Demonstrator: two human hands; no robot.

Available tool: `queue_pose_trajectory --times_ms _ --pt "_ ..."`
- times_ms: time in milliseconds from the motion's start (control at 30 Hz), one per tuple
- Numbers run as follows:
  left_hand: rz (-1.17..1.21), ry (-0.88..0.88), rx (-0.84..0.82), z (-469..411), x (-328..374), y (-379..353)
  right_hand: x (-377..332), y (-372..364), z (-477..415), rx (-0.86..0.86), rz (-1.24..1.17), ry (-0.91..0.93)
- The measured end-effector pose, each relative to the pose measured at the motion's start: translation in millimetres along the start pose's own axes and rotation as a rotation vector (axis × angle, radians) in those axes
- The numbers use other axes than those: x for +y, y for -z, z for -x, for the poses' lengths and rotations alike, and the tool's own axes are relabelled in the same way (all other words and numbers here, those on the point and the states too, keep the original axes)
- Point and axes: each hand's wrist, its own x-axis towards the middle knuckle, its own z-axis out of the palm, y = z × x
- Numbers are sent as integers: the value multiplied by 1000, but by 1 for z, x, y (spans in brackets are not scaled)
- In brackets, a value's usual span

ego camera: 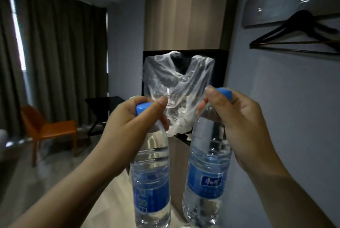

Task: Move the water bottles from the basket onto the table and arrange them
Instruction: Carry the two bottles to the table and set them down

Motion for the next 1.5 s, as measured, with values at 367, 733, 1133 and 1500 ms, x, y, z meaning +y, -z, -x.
queue_pose_trajectory --times_ms 367,733,1133,1500 --pt "-149 26 157 -91 -94 60 123 -93 -108 -125 -135 0" --pt "-257 79 309 -198 -190 115 239 -184 -227 -272 -222 6" --pt "-290 85 341 -324 -325 251 356 -351 -329 -304 -194 2" --pt "-380 76 333 -450 -437 359 447 -486 -426 -252 -191 -18"
